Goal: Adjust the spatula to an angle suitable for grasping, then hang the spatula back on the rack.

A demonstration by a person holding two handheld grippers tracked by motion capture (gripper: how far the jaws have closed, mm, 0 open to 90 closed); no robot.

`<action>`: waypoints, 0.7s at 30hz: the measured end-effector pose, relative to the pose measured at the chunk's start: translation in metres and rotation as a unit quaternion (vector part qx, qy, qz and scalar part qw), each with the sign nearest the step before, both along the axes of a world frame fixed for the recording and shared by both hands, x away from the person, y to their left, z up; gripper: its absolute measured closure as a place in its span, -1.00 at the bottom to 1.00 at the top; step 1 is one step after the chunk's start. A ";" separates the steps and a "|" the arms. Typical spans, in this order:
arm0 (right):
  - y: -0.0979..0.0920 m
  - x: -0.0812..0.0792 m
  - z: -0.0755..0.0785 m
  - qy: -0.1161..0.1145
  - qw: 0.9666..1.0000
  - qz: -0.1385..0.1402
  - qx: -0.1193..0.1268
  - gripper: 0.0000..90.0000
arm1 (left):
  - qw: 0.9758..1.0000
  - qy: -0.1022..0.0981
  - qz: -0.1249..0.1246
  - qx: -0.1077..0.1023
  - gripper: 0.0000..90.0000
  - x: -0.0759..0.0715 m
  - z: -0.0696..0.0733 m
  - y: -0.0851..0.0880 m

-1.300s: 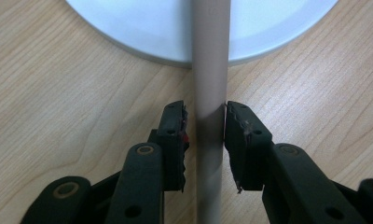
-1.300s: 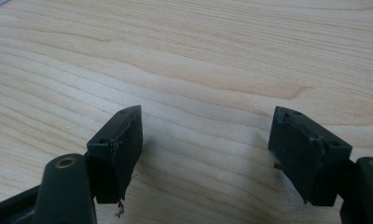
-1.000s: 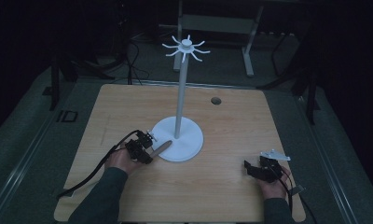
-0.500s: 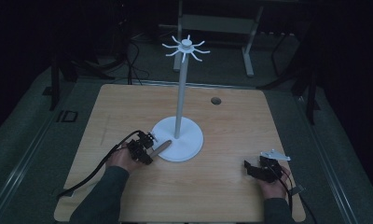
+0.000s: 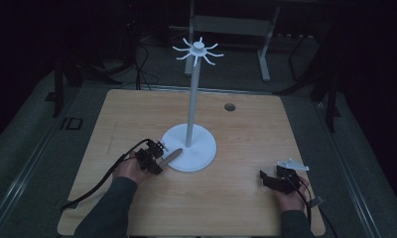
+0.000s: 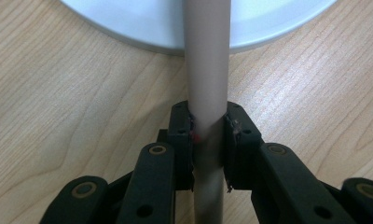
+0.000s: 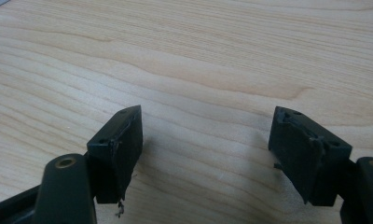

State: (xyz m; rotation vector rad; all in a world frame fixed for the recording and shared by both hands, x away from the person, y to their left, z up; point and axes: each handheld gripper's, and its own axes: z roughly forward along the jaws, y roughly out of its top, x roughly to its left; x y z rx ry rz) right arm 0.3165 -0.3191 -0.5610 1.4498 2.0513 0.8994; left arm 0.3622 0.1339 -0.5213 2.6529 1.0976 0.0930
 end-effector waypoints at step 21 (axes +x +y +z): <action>0.000 0.000 0.000 0.000 1.000 0.000 0.000 -0.42 | 0.999 -0.035 0.017 -0.029 0.68 -0.005 0.016 0.011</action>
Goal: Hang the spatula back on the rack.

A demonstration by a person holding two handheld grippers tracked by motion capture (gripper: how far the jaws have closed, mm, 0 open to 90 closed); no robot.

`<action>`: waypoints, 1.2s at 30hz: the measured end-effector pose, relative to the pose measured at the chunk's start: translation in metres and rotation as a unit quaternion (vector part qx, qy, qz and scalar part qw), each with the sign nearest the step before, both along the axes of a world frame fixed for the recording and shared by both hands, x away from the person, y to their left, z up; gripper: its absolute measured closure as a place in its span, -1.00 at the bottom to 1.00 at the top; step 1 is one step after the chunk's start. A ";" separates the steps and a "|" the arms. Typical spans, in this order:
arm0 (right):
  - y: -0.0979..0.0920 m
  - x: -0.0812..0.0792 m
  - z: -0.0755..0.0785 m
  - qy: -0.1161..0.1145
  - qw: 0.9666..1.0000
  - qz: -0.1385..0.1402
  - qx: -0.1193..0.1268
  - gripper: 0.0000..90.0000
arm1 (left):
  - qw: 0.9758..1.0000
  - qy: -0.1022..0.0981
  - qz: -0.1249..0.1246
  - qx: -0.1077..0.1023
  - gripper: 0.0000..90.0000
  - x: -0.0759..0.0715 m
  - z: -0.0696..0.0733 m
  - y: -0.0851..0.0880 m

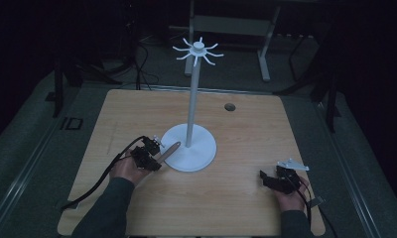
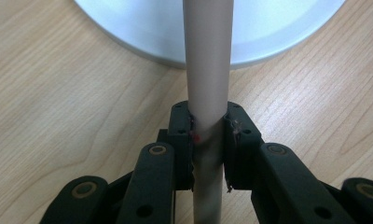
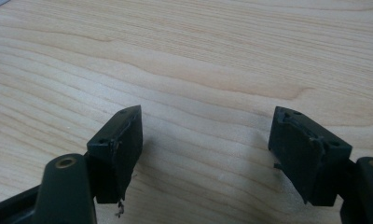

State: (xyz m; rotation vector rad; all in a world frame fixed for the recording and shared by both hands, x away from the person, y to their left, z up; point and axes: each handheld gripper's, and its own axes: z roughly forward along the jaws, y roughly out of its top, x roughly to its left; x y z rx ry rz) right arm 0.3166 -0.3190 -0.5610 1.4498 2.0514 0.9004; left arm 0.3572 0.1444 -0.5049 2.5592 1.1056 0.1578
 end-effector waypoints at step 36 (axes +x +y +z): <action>0.000 0.000 0.000 0.000 1.000 0.000 0.000 -0.42 | 0.990 -0.111 0.052 -0.074 0.68 -0.014 0.042 0.032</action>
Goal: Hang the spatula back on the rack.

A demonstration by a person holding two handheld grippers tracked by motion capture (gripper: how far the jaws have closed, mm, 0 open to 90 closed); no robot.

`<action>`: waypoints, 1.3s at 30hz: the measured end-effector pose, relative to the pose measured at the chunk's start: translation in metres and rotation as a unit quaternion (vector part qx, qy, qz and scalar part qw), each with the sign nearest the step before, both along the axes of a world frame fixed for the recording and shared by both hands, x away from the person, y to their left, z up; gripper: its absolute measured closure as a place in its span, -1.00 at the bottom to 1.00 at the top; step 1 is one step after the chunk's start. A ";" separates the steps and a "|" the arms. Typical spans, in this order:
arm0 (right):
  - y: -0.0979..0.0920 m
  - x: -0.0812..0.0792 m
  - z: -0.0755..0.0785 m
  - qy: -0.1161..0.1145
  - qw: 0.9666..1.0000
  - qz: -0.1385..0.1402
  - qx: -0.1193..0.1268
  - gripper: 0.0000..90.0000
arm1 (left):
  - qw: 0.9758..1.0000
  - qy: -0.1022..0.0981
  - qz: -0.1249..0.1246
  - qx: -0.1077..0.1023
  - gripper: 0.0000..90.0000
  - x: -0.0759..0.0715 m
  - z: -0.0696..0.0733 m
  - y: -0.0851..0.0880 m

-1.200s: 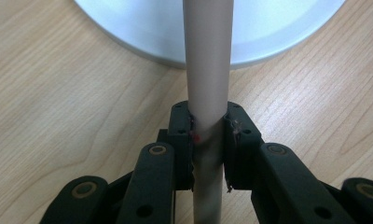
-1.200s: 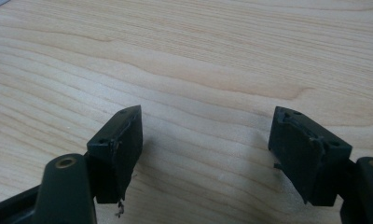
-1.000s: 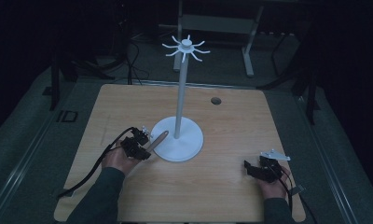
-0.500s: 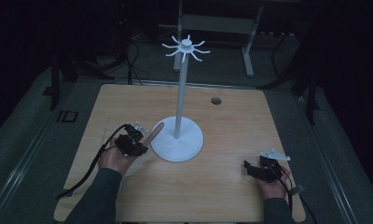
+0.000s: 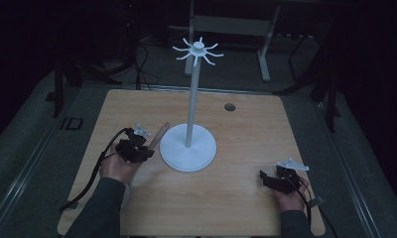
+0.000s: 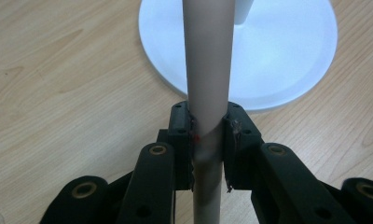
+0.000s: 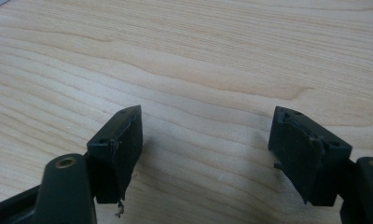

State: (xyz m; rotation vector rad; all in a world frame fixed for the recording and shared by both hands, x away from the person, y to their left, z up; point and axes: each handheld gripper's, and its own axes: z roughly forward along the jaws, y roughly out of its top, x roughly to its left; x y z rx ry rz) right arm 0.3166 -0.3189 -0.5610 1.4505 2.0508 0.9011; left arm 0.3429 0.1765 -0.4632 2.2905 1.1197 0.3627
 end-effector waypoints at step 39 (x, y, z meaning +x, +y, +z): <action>0.000 0.000 0.000 0.000 1.000 0.001 -0.001 -0.42 | 0.990 -0.114 0.020 -0.084 0.68 -0.011 0.039 0.023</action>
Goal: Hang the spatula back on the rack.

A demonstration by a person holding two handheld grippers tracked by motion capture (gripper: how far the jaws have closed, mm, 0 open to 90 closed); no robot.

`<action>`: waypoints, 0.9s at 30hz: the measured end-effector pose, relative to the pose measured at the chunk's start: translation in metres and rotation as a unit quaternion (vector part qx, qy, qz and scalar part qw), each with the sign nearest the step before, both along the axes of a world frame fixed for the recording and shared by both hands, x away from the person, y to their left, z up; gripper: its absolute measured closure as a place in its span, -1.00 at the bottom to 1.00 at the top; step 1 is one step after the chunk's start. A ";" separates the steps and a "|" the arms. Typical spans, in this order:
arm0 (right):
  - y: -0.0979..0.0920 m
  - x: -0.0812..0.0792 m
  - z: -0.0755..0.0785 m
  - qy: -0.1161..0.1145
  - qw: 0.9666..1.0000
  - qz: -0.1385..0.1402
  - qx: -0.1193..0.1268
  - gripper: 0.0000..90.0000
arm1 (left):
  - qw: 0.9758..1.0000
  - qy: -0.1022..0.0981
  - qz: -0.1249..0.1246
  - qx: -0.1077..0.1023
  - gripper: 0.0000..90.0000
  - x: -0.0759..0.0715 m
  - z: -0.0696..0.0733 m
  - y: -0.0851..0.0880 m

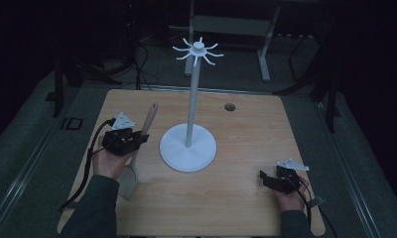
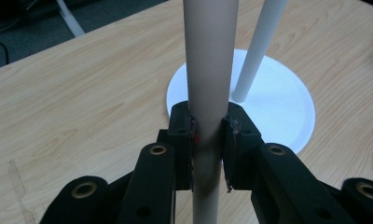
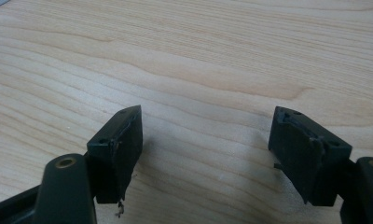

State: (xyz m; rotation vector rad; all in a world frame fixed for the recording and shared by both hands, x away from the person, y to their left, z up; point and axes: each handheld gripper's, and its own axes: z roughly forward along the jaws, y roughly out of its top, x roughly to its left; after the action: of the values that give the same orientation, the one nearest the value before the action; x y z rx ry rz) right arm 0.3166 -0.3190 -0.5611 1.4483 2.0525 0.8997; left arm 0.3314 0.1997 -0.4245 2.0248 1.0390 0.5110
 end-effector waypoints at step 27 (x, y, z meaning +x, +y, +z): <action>0.000 0.000 0.000 -0.001 1.000 0.000 0.000 -0.42 | 0.999 -0.043 -0.012 -0.029 0.68 -0.004 0.019 0.000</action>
State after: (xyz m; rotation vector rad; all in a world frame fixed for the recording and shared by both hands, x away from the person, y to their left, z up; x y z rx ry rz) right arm 0.3167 -0.3191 -0.5611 1.4457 2.0516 0.9005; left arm 0.3270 0.2001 -0.4057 1.9463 0.9661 0.5441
